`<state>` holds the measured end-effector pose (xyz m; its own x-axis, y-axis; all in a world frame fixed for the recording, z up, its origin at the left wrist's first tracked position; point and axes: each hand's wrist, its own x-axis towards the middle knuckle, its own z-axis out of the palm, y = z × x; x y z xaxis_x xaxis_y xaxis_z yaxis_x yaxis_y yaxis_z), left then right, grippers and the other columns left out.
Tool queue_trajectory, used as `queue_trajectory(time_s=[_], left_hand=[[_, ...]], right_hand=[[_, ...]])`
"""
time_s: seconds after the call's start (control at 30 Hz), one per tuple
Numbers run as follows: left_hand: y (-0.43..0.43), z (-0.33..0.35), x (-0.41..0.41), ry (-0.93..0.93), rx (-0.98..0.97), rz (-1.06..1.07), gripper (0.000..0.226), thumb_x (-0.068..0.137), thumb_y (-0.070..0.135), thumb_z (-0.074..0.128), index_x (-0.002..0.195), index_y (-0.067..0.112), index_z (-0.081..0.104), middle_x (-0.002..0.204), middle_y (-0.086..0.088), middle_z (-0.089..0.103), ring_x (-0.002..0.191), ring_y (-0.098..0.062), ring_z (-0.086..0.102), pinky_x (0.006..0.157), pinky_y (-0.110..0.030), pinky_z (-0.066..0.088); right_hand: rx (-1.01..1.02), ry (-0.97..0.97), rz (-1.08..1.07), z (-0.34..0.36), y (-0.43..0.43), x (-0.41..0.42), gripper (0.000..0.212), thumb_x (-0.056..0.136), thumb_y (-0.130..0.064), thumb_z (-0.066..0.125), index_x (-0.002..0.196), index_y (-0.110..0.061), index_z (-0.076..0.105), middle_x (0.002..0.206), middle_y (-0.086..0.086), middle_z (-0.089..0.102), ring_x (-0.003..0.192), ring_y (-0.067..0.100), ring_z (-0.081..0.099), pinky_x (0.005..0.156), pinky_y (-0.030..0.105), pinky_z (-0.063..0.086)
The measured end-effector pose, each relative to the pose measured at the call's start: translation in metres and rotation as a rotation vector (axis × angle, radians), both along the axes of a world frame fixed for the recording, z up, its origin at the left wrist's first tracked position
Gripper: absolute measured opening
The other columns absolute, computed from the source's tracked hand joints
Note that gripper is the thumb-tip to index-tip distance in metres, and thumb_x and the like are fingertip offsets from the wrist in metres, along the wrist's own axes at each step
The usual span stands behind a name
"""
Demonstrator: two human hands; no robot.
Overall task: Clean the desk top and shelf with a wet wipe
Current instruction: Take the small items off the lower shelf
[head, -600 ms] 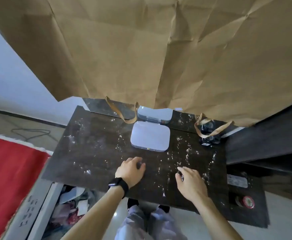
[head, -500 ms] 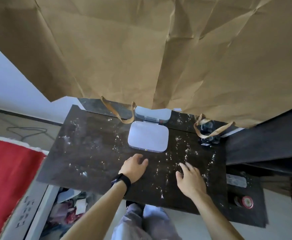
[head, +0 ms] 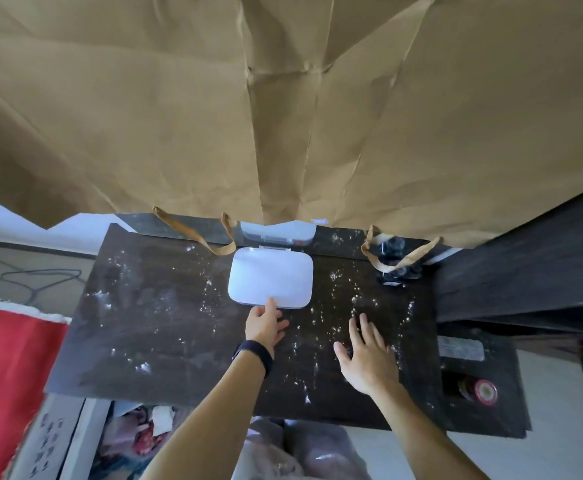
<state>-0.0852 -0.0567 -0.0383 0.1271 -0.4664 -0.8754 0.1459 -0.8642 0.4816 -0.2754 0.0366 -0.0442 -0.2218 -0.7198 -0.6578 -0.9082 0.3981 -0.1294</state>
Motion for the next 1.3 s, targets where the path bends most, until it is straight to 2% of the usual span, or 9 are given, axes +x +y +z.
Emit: queue_trajectory(time_s=[0.2,0.3,0.4,0.6,0.7,0.87,0.97,1.2,1.3], left_hand=[[0.002,0.008,-0.005,0.045,-0.047,0.099,0.031,0.1,0.036,0.051,0.121,0.013,0.055,0.118,-0.006,0.061,0.098,-0.024,0.068,0.09,-0.04,0.057],[0.017,0.015,-0.005,-0.011,-0.069,0.07,0.03,0.102,0.035,0.048,0.118,0.011,0.059,0.117,-0.008,0.064,0.093,-0.02,0.069,0.085,-0.035,0.057],[0.034,0.034,-0.002,-0.011,-0.112,0.045,0.022,0.101,0.033,0.051,0.102,0.013,0.062,0.111,-0.008,0.068,0.087,-0.02,0.069,0.079,-0.034,0.056],[0.061,0.075,0.001,0.049,-0.204,-0.147,0.021,0.098,0.032,0.057,0.092,0.012,0.059,0.097,-0.004,0.073,0.076,-0.015,0.069,0.068,-0.028,0.048],[0.071,0.086,-0.001,0.077,-0.249,-0.305,0.025,0.097,0.036,0.057,0.095,0.012,0.061,0.096,0.004,0.074,0.077,-0.015,0.072,0.068,-0.029,0.048],[0.073,0.093,-0.02,0.149,-0.161,-0.508,0.046,0.089,0.055,0.061,0.115,0.017,0.059,0.108,-0.001,0.072,0.088,-0.024,0.074,0.078,-0.037,0.055],[0.076,0.096,-0.043,0.233,-0.233,-0.462,0.059,0.084,0.04,0.075,0.131,0.025,0.041,0.113,-0.007,0.069,0.093,-0.025,0.072,0.079,-0.036,0.055],[0.124,0.116,-0.144,0.448,-0.326,-0.541,0.065,0.075,0.023,0.082,0.128,0.042,0.051,0.12,-0.002,0.069,0.101,-0.027,0.071,0.09,-0.04,0.055],[0.157,0.123,-0.199,0.451,-0.369,-0.535,0.057,0.084,0.017,0.077,0.126,0.043,0.048,0.11,0.002,0.071,0.1,-0.021,0.071,0.088,-0.036,0.056]], right_hand=[[0.017,-0.05,-0.015,0.006,-0.009,-0.01,0.072,0.099,-0.062,0.025,0.159,-0.025,0.009,0.167,-0.005,-0.009,0.154,0.017,-0.001,0.122,0.051,0.015],[-0.069,-0.14,-0.138,0.018,-0.015,-0.008,0.075,0.096,-0.066,0.031,0.155,-0.02,0.027,0.166,0.0,0.017,0.151,0.018,0.017,0.121,0.044,0.023],[-0.225,-0.449,-0.481,0.038,-0.018,0.006,0.073,0.091,-0.068,0.046,0.147,-0.023,0.042,0.152,0.001,0.046,0.139,0.018,0.043,0.114,0.039,0.036],[-0.32,-1.077,-0.948,0.072,-0.006,0.04,0.082,0.081,-0.046,0.074,0.15,-0.039,0.03,0.134,-0.004,0.063,0.122,0.02,0.061,0.105,0.047,0.048],[-0.468,-1.113,-1.051,0.081,0.011,0.036,0.068,0.087,-0.022,0.075,0.145,-0.035,0.042,0.115,-0.004,0.074,0.11,0.016,0.068,0.092,0.037,0.056],[-0.564,-1.072,-1.232,0.097,0.053,0.005,0.066,0.084,-0.018,0.077,0.142,-0.032,0.049,0.114,0.004,0.073,0.109,0.022,0.068,0.088,0.038,0.057],[-0.566,-1.044,-1.351,0.108,0.089,-0.031,0.063,0.085,-0.019,0.077,0.14,-0.029,0.05,0.116,0.007,0.072,0.109,0.028,0.068,0.097,0.047,0.054],[-0.828,-0.986,-1.543,0.12,0.158,-0.1,0.05,0.088,-0.029,0.073,0.132,-0.023,0.051,0.127,0.007,0.061,0.113,0.026,0.064,0.094,0.04,0.055],[-0.929,-1.053,-1.586,0.125,0.173,-0.127,0.068,0.077,-0.033,0.077,0.137,-0.028,0.045,0.127,0.004,0.06,0.113,0.029,0.065,0.098,0.046,0.054]])
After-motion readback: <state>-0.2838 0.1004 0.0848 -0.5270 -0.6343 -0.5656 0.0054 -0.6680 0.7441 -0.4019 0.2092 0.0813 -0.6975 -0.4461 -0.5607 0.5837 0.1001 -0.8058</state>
